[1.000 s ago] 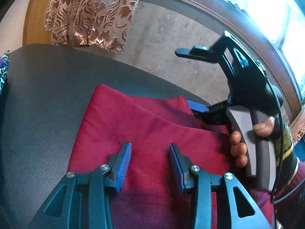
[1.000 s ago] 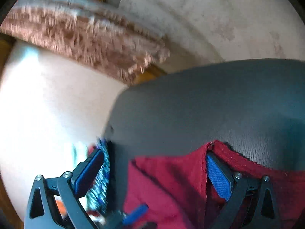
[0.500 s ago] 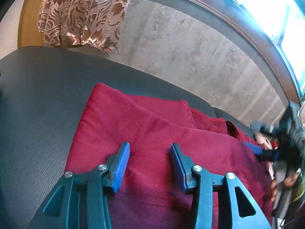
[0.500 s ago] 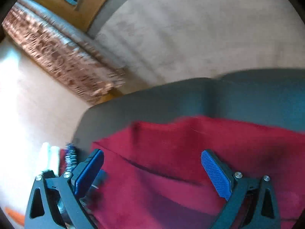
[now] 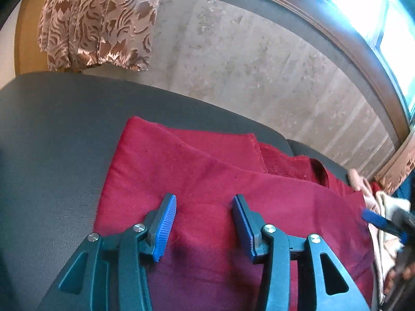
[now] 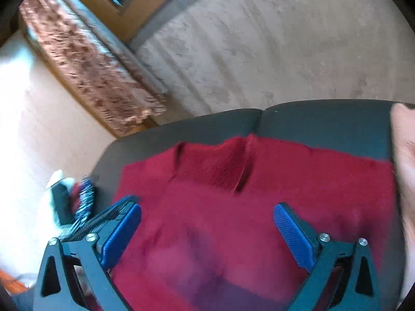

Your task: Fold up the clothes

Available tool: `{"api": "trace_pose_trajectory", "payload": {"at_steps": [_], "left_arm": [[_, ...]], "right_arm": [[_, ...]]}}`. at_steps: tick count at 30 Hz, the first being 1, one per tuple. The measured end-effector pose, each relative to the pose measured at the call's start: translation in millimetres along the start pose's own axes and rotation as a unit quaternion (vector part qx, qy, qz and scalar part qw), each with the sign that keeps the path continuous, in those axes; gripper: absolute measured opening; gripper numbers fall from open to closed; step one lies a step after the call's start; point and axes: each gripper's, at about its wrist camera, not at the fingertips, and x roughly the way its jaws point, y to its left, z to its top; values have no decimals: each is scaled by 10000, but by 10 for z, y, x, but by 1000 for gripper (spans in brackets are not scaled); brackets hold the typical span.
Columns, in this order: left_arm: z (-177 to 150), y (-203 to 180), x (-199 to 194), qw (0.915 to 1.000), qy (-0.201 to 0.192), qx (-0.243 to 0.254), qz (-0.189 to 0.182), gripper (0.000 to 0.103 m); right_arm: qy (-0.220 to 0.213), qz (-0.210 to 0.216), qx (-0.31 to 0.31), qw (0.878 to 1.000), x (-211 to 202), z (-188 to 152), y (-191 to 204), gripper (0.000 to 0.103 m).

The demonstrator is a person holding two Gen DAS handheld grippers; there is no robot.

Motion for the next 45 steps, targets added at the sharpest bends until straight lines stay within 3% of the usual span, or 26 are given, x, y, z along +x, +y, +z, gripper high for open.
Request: {"api": "trace_pose_trajectory", "payload": {"at_steps": [2,5,9,13,17,22,26,29,36,39,42,44,45], "left_arm": [[8,-11,-45,10000,21,52,-4,46],[-95,-31,-429,9994,-80,276,-177,47],[-379,-12,-863,9979,-71,606,-219,48],[-768,95,-1232,9964,26,841,-73,48],[-1150,336,-1596,9976,87,685,71,49],[-1487,766,-1978,9995,205,79,241,50],[-1682,1091,-2175,9984,323,-367,273,52],[-1773,1177,-2190,9977,505,-425,179,52],[-1935,1037,-2162,9979,612,-153,-147,58],[-1950,907,-2127,9968,762,70,-214,58],[-2032,779,-2121,9955,851,422,-42,57],[-2112,744,-2121,9945,891,546,41,57],[-2125,741,-2119,9942,934,529,32,56]], "right_arm": [[65,200,-4,9998,-303,-224,6,103],[385,172,183,9989,-713,-730,-123,103],[540,-58,612,9966,-1264,-1390,-338,103],[598,62,1074,9924,-1556,-1939,-410,103],[591,722,1250,9878,-1652,-2310,-286,103],[615,1106,1046,9864,-1567,-2556,-17,103],[515,921,608,9926,-1565,-2666,146,103],[548,789,210,9952,-1532,-2706,273,103],[618,884,380,9934,-1623,-2805,208,100],[577,789,442,9942,-1641,-2820,186,92],[559,694,545,9945,-1661,-2833,147,73],[605,663,710,9934,-1693,-2849,75,53],[631,661,765,9929,-1709,-2867,47,50]]}}
